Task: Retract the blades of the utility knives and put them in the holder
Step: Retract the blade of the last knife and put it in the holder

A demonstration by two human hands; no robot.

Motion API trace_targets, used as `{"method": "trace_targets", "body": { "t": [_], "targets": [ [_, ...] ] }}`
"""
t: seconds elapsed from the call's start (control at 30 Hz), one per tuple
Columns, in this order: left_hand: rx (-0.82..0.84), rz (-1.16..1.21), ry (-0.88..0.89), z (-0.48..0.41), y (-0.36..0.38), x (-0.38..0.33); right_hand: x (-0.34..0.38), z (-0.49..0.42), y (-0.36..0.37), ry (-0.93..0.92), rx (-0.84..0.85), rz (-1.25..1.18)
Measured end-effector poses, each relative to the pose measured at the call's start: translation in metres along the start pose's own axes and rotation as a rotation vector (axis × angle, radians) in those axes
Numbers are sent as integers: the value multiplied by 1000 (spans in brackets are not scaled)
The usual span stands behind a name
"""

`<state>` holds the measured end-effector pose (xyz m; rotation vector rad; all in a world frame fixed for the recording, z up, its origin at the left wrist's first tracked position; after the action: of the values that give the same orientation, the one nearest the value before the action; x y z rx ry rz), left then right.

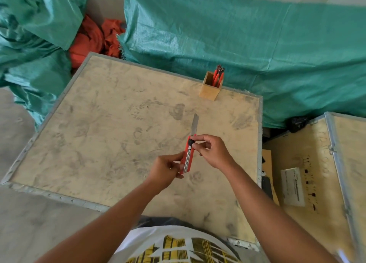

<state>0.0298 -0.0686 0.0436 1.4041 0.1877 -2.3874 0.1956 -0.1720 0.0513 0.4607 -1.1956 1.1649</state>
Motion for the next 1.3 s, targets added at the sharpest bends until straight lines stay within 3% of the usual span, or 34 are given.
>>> {"method": "trace_targets", "body": {
  "t": [0.2,0.47,0.83,1.3],
  "targets": [
    [30,19,41,13,-33,-19,28,11,21,-85,22,133],
    [123,140,121,25,-75,-33,74,18,50,-15,110,274],
    [280,154,160,33,-115,-53,100,19,82,-58,-80,263],
    [312,129,198,35,-94,-61,95,37,74,-117,-178,224]
  ]
}}
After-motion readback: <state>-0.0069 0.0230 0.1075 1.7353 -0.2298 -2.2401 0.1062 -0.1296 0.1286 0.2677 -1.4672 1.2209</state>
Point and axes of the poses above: each hand's wrist, its own z-axis away from the middle knuckle, its own y-axis out of the palm, x = y × z, the point moved 1 cm from there along -z, towards the middle knuckle, and after that the axes turned 12 degrees about x, right-handed, at the moved point
